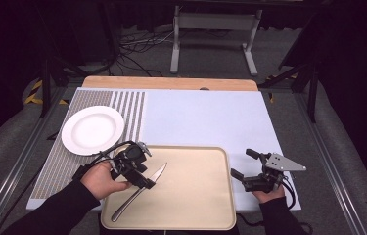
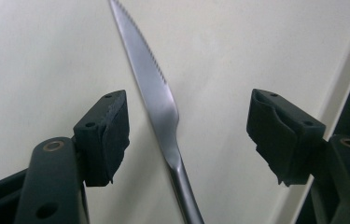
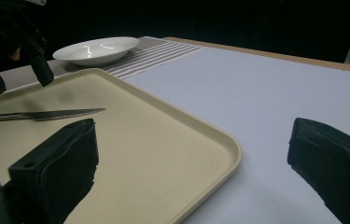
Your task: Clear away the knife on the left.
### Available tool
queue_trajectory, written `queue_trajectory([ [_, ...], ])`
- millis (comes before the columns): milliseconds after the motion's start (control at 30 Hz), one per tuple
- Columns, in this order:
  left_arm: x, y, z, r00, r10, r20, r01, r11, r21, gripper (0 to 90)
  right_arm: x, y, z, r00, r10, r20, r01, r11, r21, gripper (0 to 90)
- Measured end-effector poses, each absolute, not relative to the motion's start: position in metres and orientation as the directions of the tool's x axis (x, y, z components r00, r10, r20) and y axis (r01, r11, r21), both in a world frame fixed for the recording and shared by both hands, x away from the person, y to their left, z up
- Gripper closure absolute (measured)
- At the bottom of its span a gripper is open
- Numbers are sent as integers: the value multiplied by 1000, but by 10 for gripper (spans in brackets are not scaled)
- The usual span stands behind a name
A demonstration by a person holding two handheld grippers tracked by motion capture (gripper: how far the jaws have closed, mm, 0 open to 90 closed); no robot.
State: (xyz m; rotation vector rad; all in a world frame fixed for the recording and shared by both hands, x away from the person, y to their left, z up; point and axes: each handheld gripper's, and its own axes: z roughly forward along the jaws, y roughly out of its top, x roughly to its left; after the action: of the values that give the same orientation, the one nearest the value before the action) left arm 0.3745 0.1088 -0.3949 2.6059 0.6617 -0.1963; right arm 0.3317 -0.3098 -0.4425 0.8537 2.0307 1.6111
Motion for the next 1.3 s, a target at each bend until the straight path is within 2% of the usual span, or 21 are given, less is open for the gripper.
queue_trajectory([
  [100, 370, 100, -397, 917, 366, -162, 400, -830, 390, 446, 332, -310, -443, -730, 682, 52, 207, 148, 967, 27],
  [167, 367, 96, -399, 933, 334, -133, 359, -846, 395, 493, 332, -310, -443, -730, 681, 51, 207, 149, 967, 27],
  [200, 364, 93, -401, 952, 289, -99, 304, -863, 403, 524, 332, -310, -443, -730, 681, 51, 207, 149, 967, 28],
  [233, 364, 93, -401, 952, 289, -99, 304, -863, 403, 594, 332, -310, -443, -730, 681, 51, 207, 149, 967, 28],
  [333, 361, 89, -404, 965, 259, -50, 257, -878, 405, 718, 332, -309, -443, -731, 681, 51, 208, 152, 966, 30],
  [367, 361, 89, -405, 968, 246, -39, 241, -882, 406, 718, 332, -309, -443, -731, 681, 51, 208, 152, 966, 30],
  [433, 361, 88, -407, 970, 241, -24, 230, -884, 408, 822, 332, -309, -443, -732, 680, 49, 208, 154, 966, 30],
  [500, 362, 87, -410, 973, 230, -10, 214, -889, 405, 877, 332, -309, -443, -732, 680, 49, 207, 154, 966, 31],
  [633, 363, 85, -418, 972, 232, 29, 201, -895, 397, 899, 332, -309, -443, -733, 679, 48, 209, 158, 965, 31],
  [900, 364, 82, -427, 968, 248, 34, 215, -892, 397, 900, 332, -309, -443, -732, 679, 48, 211, 158, 965, 31],
  [1300, 363, 79, -430, 974, 223, 46, 186, -898, 399, 900, 332, -309, -443, -733, 678, 47, 209, 159, 965, 31],
])
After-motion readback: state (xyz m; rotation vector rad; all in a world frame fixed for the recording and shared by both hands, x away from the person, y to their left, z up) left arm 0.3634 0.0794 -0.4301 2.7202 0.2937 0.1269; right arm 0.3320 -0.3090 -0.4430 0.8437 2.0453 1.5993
